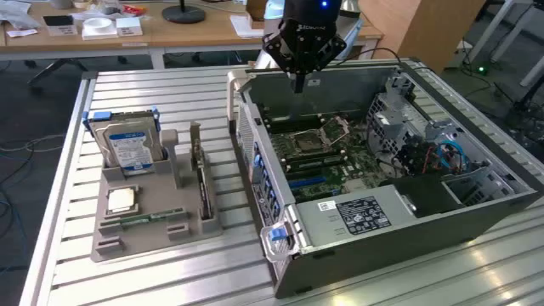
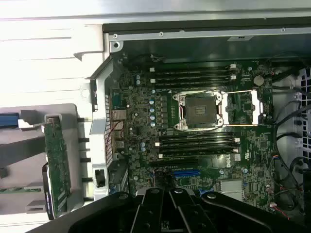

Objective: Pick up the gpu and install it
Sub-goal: 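Reach for the gpu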

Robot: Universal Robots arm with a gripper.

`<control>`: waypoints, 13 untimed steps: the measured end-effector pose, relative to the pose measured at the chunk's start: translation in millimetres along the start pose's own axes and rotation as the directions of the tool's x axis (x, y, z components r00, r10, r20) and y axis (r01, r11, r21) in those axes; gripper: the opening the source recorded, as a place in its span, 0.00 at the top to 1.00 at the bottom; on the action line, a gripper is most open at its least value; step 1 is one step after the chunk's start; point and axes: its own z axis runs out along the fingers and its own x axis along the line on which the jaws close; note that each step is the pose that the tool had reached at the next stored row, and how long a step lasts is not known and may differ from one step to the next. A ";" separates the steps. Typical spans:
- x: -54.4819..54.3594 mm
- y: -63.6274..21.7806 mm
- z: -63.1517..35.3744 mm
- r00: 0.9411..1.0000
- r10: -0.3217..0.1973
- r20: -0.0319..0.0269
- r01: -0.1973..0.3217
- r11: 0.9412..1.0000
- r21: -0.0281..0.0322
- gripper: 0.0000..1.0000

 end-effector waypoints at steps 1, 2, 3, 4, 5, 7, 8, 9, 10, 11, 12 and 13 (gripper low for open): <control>0.0 0.0 0.0 1.000 0.000 0.000 0.000 1.000 0.000 0.89; 0.0 0.0 0.0 1.000 0.000 0.000 0.000 1.000 0.000 0.89; 0.0 0.0 0.0 1.000 0.000 0.000 0.000 1.000 0.000 0.89; 0.0 0.0 0.0 1.000 0.000 0.000 0.000 1.000 0.000 0.89; 0.0 0.0 0.0 1.000 0.000 0.000 0.000 1.000 0.000 0.89; 0.0 0.0 0.0 1.000 0.000 0.000 0.000 1.000 0.000 0.89; 0.0 0.0 0.0 1.000 0.000 0.000 0.000 1.000 0.000 0.89; 0.0 0.0 0.0 1.000 0.000 0.000 0.000 1.000 0.000 0.89; 0.0 0.0 0.0 1.000 0.000 0.000 0.000 1.000 0.000 0.89; 0.0 0.0 0.0 1.000 0.000 0.000 0.000 1.000 0.000 0.89; 0.1 0.0 0.0 1.000 0.000 0.000 0.000 1.000 0.000 0.89; 0.6 0.0 0.1 1.000 0.000 0.000 0.000 1.000 0.000 0.89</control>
